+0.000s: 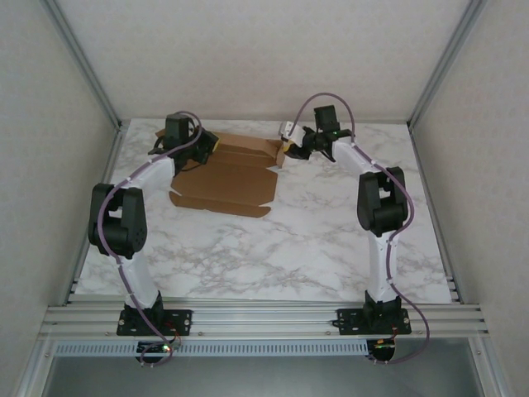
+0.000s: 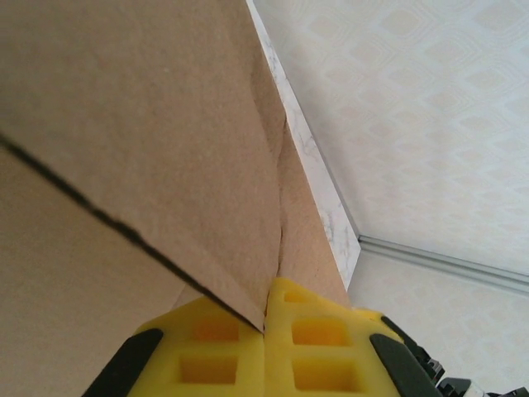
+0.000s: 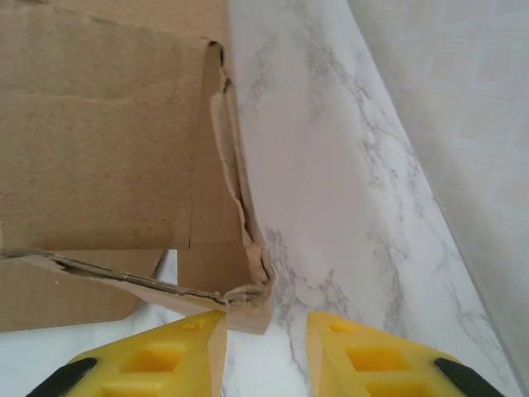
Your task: Fold the paper box
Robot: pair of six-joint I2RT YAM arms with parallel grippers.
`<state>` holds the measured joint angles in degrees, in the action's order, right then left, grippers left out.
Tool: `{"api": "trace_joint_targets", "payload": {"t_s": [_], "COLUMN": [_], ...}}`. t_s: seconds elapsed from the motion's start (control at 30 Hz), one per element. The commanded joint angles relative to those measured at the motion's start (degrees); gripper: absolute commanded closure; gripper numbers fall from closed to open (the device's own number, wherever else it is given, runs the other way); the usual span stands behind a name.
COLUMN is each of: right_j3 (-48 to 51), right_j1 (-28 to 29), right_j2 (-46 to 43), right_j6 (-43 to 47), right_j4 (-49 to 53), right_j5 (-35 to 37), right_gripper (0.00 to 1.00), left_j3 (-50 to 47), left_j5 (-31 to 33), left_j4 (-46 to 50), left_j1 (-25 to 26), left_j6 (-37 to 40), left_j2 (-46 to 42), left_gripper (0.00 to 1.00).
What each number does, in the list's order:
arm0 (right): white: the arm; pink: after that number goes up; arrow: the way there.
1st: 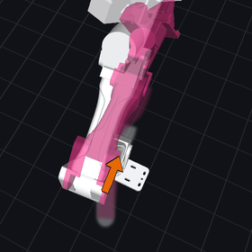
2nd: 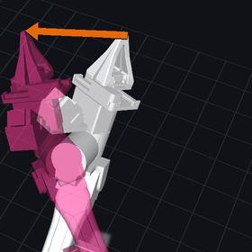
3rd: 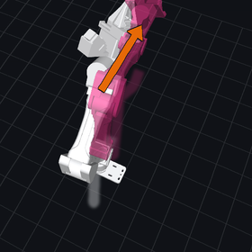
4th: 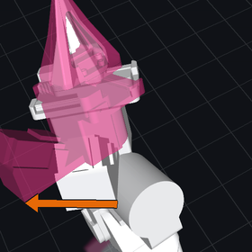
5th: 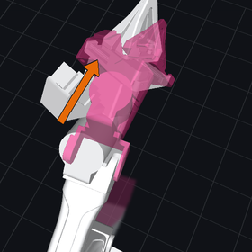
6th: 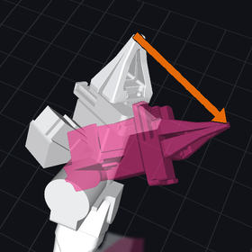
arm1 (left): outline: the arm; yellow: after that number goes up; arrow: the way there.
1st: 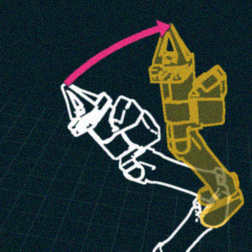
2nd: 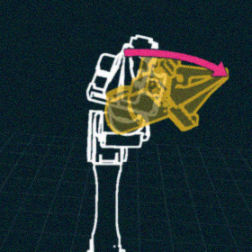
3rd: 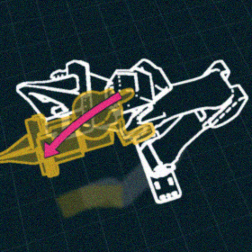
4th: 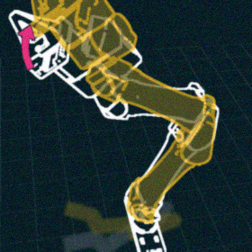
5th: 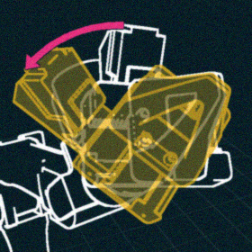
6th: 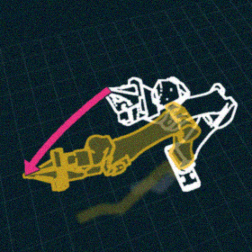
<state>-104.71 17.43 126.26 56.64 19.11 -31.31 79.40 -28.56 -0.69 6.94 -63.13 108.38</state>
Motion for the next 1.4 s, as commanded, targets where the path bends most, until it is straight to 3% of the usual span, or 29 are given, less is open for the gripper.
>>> {"api": "trace_joint_targets", "payload": {"t_s": [0.0,0.7,1.13,1.37], "right_j3": [-3.57,-6.90,-10.97,-4.72], "right_j1": [2.08,6.50,9.46,10.06], "right_j2": [2.80,4.95,7.60,5.23], "right_j6": [0.93,-3.90,-22.29,-34.77], "right_j4": [4.84,11.52,8.93,-0.97], "right_j5": [-3.05,-8.00,-3.51,-2.05], "right_gripper": [0.68,0.76,0.80,0.82], "left_j3": [0.76,5.94,4.37,2.65], "left_j5": [-1.00,-1.94,-2.29,-2.38], "left_j4": [5.62,4.14,2.54,2.35], "left_j1": [-0.35,-0.18,0.56,0.55], "left_j6": [1.00,-3.22,-3.34,-2.87], "left_j2": [1.37,5.87,6.35,4.83], "left_gripper": [1.00,1.00,1.00,1.00]}}
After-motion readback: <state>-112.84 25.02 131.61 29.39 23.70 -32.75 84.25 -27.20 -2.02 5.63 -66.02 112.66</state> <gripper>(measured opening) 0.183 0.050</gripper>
